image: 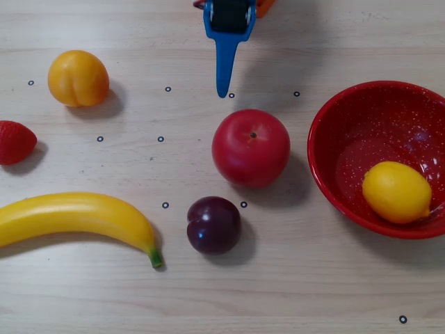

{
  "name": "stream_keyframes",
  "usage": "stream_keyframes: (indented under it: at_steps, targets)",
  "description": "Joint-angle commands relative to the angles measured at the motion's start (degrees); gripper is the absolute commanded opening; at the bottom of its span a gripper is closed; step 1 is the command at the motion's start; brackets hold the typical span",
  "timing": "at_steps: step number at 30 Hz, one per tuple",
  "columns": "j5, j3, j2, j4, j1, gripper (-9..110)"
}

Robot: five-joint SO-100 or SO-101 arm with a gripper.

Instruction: Put the lemon in the red bowl.

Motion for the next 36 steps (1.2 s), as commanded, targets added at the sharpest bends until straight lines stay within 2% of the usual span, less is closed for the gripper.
stream_keyframes:
  at_steps: [1, 4, 15, 23, 26, 28, 36]
  targets:
    - [1.49, 2.55, 3.87, -4.13, -0.35, 0]
    - [3.69, 4.31, 6.24, -2.64, -0.09, 0]
    - [-8.0, 4.31, 9.23, 8.79, 0.88, 0]
    - [-11.95, 4.31, 9.32, 9.32, 1.67, 2]
    - [-12.57, 4.31, 9.32, 9.49, 1.58, 6]
    - [-12.57, 4.31, 9.32, 9.49, 1.58, 1]
    - [-12.39, 4.31, 9.32, 9.49, 1.67, 0]
